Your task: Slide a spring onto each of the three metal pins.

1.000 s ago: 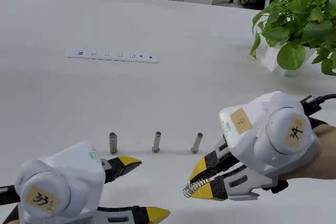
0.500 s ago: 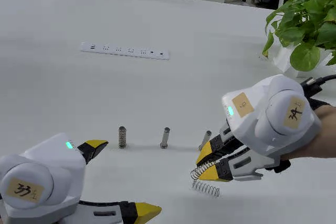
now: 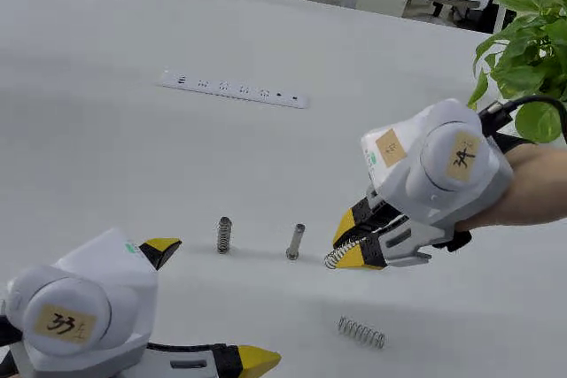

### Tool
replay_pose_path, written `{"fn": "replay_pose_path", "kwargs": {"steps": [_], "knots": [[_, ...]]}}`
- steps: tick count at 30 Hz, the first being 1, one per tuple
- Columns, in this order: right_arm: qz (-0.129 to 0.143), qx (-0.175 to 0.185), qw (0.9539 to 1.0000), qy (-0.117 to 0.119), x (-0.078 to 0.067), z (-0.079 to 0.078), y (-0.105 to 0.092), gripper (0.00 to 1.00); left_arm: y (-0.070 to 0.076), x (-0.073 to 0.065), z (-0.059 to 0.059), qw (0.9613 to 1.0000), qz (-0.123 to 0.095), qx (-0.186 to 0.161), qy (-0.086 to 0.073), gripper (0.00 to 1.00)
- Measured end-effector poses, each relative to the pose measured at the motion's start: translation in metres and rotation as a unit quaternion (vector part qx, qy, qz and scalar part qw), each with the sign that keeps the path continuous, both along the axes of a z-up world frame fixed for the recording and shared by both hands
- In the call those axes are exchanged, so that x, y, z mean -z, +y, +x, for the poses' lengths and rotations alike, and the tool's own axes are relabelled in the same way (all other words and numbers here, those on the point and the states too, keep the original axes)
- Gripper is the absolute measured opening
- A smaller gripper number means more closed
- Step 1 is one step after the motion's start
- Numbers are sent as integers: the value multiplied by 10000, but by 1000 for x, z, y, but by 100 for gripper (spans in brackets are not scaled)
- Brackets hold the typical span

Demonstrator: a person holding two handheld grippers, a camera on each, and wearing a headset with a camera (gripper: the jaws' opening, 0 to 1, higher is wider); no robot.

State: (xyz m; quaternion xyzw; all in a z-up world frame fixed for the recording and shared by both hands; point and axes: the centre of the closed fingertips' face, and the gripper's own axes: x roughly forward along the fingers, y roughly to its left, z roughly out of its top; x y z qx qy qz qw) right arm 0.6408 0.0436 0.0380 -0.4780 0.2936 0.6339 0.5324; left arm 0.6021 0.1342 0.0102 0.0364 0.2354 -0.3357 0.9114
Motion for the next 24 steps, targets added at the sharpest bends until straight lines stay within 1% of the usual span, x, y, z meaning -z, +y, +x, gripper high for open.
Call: {"fn": "replay_pose_path", "kwargs": {"steps": [1, 2, 7, 11, 17, 20, 21, 23, 24], "knots": [[-44, -35, 10000, -48, -1, 4, 1, 8, 1, 1, -1, 10000, 24, -5, 8, 99], [-64, -63, 9999, -54, -1, 5, 2, 8, 1, 1, -1, 10000, 25, -7, -3, 99], [-175, -237, 9995, -133, -4, 15, 11, 8, 3, 4, -4, 9999, 106, -79, 41, 98], [-267, -360, 9988, -188, -4, 21, 17, 8, 3, 7, -5, 9999, 113, -94, 47, 98], [-374, -438, 9982, -171, -3, 28, 23, 8, 3, 8, -7, 9998, 123, -103, 67, 98], [-402, -421, 9981, -205, -2, 34, 25, 8, 3, 8, -6, 9999, 115, -108, 52, 98], [-413, -412, 9981, -184, -1, 35, 27, 8, 3, 9, -6, 9998, 125, -105, 63, 98], [-474, -427, 9978, -149, 1, 35, 27, 8, 4, 10, -6, 9998, 152, -111, 68, 98], [-549, -478, 9973, -126, 3, 35, 27, 8, 5, 9, -5, 9998, 154, -122, 59, 98]]}}
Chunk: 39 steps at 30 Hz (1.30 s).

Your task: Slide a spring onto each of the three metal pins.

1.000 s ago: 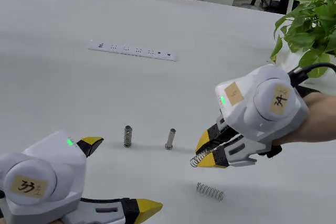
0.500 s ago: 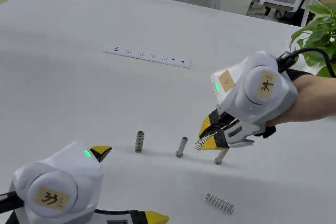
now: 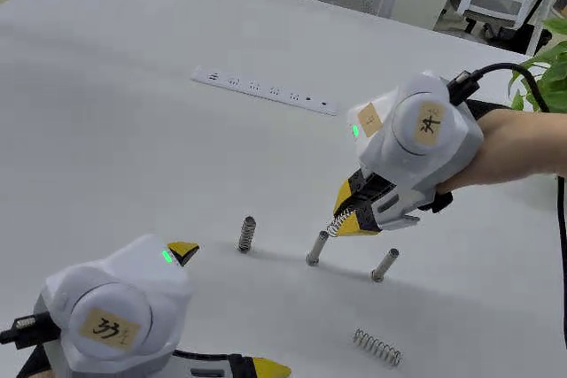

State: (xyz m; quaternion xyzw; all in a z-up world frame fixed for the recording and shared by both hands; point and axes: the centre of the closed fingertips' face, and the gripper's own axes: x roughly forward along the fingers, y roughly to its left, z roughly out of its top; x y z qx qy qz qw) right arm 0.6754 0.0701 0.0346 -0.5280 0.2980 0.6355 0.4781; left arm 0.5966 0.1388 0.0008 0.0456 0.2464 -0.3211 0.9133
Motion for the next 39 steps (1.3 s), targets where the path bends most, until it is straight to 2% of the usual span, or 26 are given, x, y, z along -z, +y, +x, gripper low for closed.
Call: {"fn": "replay_pose_path", "kwargs": {"steps": [12, 39], "knots": [[-292, -184, 9994, 38, 9, 3, 4, 8, 2, 0, 1, 10000, -6, -57, -28, 98], [-526, -350, 9980, 67, 20, 5, 4, 8, 0, 7, -2, 10000, -30, -25, 82, 96]]}}
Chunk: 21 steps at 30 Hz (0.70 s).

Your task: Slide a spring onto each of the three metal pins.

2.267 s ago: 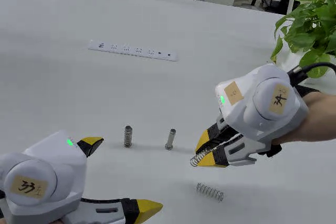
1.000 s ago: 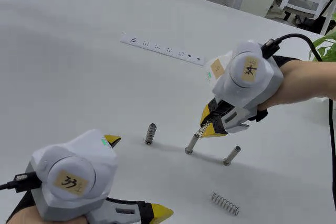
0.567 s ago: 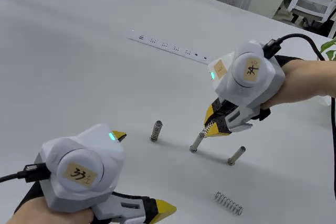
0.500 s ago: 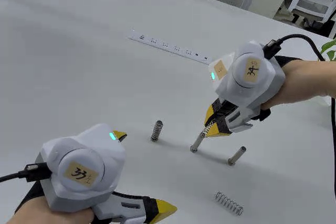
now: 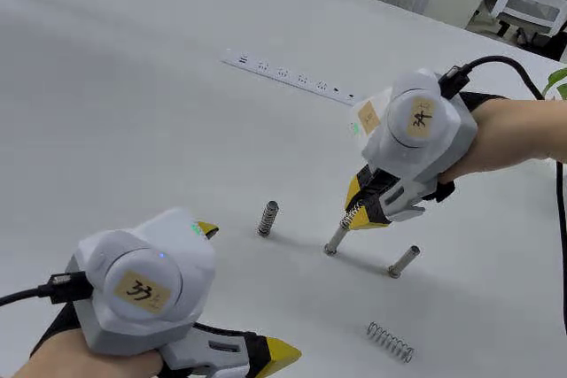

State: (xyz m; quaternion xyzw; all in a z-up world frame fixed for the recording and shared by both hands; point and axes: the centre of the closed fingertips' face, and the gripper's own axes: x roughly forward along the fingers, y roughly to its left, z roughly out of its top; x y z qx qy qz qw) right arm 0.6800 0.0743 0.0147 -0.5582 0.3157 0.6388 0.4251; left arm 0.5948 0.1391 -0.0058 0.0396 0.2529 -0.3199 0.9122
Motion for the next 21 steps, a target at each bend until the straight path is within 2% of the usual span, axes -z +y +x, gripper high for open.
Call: {"fn": "replay_pose_path", "kwargs": {"steps": [7, 21], "knots": [[-121, -60, 9999, 21, 8, 1, 2, 8, 0, 1, 0, 10000, -2, 8, 25, 95], [-336, -80, 9994, 71, 35, 4, 4, 8, 0, 5, -2, 9999, 6, 40, 107, 95]]}}
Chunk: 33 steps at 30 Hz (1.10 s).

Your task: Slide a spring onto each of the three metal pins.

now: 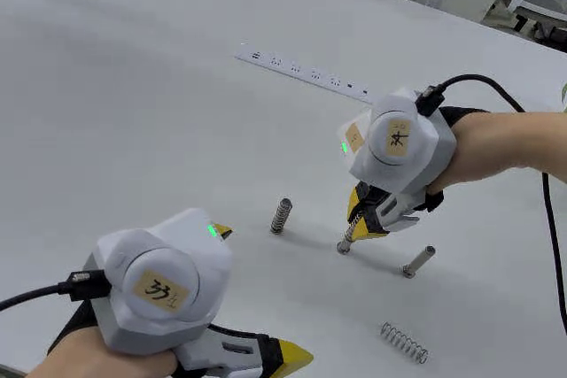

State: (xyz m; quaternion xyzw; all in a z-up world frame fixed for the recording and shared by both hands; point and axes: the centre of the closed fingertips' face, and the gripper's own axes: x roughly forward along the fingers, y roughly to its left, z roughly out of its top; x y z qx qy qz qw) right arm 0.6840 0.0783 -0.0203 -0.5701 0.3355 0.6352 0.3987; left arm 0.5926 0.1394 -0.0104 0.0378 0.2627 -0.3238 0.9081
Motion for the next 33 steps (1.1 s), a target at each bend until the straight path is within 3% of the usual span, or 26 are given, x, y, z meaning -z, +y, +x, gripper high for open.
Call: {"fn": "replay_pose_path", "kwargs": {"steps": [9, 21, 24, 26, 29, 33], "knots": [[-21, 77, 9999, 100, 13, -1, -2, 8, -2, 3, 0, 10000, 24, 35, 41, 94], [89, 183, 9997, 134, 19, -2, 0, 10, -3, 4, 0, 10000, 23, 54, 66, 94], [180, 326, 9991, 182, 19, -3, 2, 18, -4, 3, -2, 9999, 13, 82, 67, 94], [245, 367, 9989, 178, 20, -3, 2, 29, -5, 4, -3, 9999, 39, 104, 77, 94], [598, 613, 9962, 147, 15, 0, 7, 47, -6, 4, -5, 9998, 56, 139, 104, 94], [872, 952, 9915, 143, 6, 1, 5, 64, -7, 1, -6, 9997, 115, 209, 77, 94]]}}
